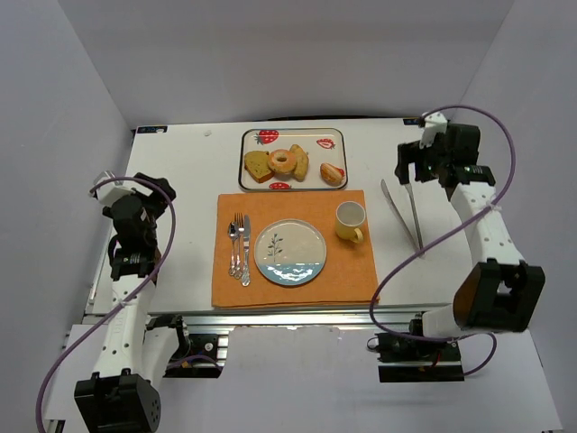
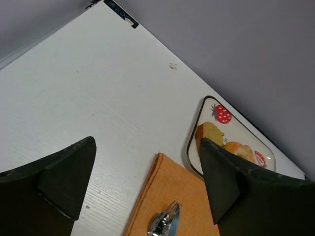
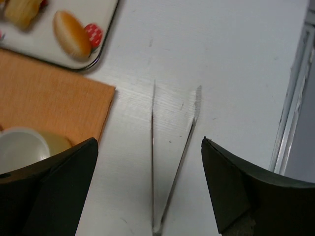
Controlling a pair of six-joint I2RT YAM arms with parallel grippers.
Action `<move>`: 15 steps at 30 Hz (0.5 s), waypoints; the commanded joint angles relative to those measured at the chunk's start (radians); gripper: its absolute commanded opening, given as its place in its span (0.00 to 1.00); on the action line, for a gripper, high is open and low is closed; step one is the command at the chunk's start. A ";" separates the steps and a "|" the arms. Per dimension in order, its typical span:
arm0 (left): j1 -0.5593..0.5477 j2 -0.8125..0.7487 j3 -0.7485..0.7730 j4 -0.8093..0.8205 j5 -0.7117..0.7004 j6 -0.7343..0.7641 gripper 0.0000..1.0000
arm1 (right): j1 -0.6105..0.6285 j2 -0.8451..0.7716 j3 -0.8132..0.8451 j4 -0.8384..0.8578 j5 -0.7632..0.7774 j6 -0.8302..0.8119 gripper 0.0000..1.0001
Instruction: Place the bread
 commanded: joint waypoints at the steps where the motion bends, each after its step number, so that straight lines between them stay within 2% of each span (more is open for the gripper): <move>1: 0.001 -0.031 -0.001 0.003 0.070 -0.025 0.94 | 0.020 -0.122 -0.085 -0.031 -0.280 -0.378 0.89; 2: 0.001 -0.032 -0.006 0.009 0.087 -0.027 0.86 | 0.028 -0.169 -0.116 -0.009 -0.282 -0.403 0.89; 3: 0.001 -0.032 -0.012 0.015 0.107 -0.028 0.56 | 0.039 -0.186 -0.145 0.018 -0.278 -0.423 0.89; 5: 0.001 -0.034 -0.027 0.027 0.156 -0.047 0.13 | 0.062 -0.208 -0.176 -0.020 -0.314 -0.513 0.89; 6: 0.000 -0.032 -0.031 0.029 0.170 -0.053 0.00 | 0.062 -0.208 -0.179 -0.031 -0.305 -0.486 0.89; 7: 0.001 -0.029 -0.035 0.033 0.187 -0.060 0.00 | 0.062 -0.200 -0.167 -0.049 -0.301 -0.465 0.72; 9: 0.001 -0.009 -0.053 0.039 0.282 -0.064 0.00 | 0.056 -0.135 -0.127 -0.106 -0.244 -0.375 0.08; 10: 0.001 0.003 -0.057 0.065 0.312 -0.067 0.16 | 0.045 -0.112 -0.114 -0.110 -0.168 -0.322 0.00; 11: 0.000 0.017 -0.058 0.059 0.367 -0.068 0.35 | 0.033 -0.064 -0.078 -0.136 -0.172 -0.301 0.00; 12: 0.001 0.047 -0.058 0.053 0.391 -0.068 0.51 | -0.011 -0.040 -0.061 -0.167 -0.173 -0.299 0.25; 13: -0.002 0.058 -0.061 0.053 0.409 -0.065 0.76 | -0.018 -0.014 -0.048 -0.228 -0.125 -0.299 0.84; 14: -0.005 0.066 -0.066 0.024 0.428 -0.059 0.87 | -0.021 0.032 -0.025 -0.264 -0.106 -0.294 0.89; 15: -0.016 0.072 -0.070 0.017 0.426 -0.051 0.93 | -0.033 0.046 -0.026 -0.288 -0.100 -0.305 0.89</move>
